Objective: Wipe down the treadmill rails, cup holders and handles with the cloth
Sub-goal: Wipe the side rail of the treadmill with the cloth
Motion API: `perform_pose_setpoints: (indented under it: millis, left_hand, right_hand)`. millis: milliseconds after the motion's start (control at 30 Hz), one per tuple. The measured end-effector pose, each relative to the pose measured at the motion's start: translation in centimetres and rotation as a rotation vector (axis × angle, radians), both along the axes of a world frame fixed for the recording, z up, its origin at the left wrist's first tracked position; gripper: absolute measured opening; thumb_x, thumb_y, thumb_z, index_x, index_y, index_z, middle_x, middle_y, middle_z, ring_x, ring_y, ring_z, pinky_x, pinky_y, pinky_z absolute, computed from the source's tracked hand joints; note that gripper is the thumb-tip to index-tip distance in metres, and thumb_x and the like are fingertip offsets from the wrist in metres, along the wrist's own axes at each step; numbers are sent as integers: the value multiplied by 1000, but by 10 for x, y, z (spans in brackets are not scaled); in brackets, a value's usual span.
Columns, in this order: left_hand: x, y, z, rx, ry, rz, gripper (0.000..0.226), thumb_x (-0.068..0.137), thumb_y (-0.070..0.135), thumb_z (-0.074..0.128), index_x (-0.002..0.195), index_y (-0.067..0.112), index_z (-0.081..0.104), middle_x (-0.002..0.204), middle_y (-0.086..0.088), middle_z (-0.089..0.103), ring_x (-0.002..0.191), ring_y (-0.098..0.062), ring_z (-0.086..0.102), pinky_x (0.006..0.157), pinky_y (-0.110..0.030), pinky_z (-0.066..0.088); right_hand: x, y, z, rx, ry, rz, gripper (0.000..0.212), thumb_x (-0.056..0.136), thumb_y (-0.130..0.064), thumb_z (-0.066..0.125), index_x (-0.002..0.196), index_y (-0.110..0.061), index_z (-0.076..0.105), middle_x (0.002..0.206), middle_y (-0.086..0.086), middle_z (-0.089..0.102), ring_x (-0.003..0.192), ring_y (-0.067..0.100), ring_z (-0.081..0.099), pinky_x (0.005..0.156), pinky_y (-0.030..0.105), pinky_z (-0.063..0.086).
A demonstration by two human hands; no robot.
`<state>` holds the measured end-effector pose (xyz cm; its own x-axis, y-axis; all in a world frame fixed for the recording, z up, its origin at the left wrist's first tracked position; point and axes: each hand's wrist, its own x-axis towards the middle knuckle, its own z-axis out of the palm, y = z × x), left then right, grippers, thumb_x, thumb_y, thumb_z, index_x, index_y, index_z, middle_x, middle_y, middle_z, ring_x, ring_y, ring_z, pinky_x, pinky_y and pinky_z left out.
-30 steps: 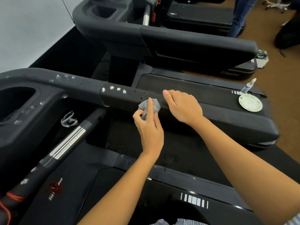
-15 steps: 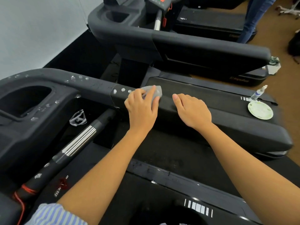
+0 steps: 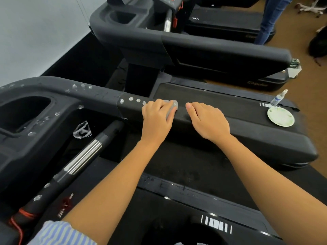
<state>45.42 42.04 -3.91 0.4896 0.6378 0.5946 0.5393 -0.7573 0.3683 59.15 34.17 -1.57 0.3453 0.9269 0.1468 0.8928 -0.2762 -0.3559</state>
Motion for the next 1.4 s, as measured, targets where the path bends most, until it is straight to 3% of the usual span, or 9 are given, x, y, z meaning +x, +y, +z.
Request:
perform_pose_setpoints:
  millis: [133, 267, 500, 733, 967, 1067, 1233, 1333, 1400]
  left_hand:
    - [-15, 27, 11, -2, 63, 57, 13, 88, 14, 56, 92, 16, 68, 80, -7, 57, 74, -25, 50, 75, -38, 36]
    - [-10, 27, 12, -104, 5, 162, 14, 88, 15, 55, 90, 12, 68, 82, -9, 56, 77, -26, 49, 77, -38, 34]
    - [-7, 4, 8, -53, 30, -3, 22, 90, 24, 53, 101, 14, 69, 85, -4, 58, 77, -22, 51, 76, -32, 33]
    - [-12, 25, 15, -93, 33, 180, 12, 88, 12, 56, 87, 14, 67, 78, -8, 53, 72, -22, 42, 71, -38, 37]
    - [-7, 0, 6, -24, 19, 31, 20, 88, 21, 57, 101, 12, 68, 83, -5, 57, 74, -22, 50, 71, -31, 33]
    - [-11, 14, 13, -33, 51, 30, 17, 89, 20, 55, 96, 13, 70, 81, -7, 56, 74, -24, 50, 73, -32, 32]
    - [-13, 23, 23, -230, 32, 98, 16, 91, 18, 55, 95, 14, 70, 88, -8, 54, 85, -25, 48, 81, -30, 29]
    - [-17, 13, 31, -470, -214, 103, 16, 90, 27, 58, 94, 19, 72, 90, -1, 58, 91, -14, 52, 83, -27, 41]
    - [-22, 0, 39, -653, -417, 101, 10, 88, 32, 60, 91, 28, 69, 92, 9, 61, 90, 2, 55, 82, -14, 44]
  right_hand:
    - [1, -2, 2, -13, 9, 9, 51, 100, -44, 19, 121, -18, 56, 107, 1, 65, 93, 22, 60, 77, 31, 35]
    - [0, -1, 1, -9, -5, 4, 51, 100, -44, 19, 120, -18, 57, 108, 2, 66, 94, 23, 60, 76, 31, 35]
    - [-1, -1, 0, -13, -28, -4, 51, 99, -45, 19, 120, -18, 56, 106, 2, 65, 93, 23, 60, 73, 31, 32]
    - [0, -2, 0, -3, -42, -4, 50, 100, -44, 19, 119, -17, 57, 102, 3, 65, 89, 24, 59, 72, 31, 33]
    - [-2, 0, -2, 12, -62, -18, 51, 99, -45, 19, 120, -17, 57, 103, 2, 66, 89, 22, 60, 70, 29, 34]
    - [-2, 0, -1, 5, -64, -16, 51, 99, -44, 19, 121, -17, 56, 103, 3, 66, 89, 22, 60, 70, 29, 34]
    - [-2, -2, 0, -4, -44, -11, 51, 100, -44, 19, 123, -16, 55, 106, 4, 65, 92, 25, 60, 75, 33, 37]
    - [-1, 0, 0, -22, -26, -21, 51, 100, -44, 18, 122, -16, 55, 105, 4, 65, 92, 25, 60, 77, 34, 39]
    - [0, 1, 0, -13, 29, -31, 50, 100, -44, 20, 122, -16, 56, 107, 3, 64, 97, 23, 58, 80, 34, 40]
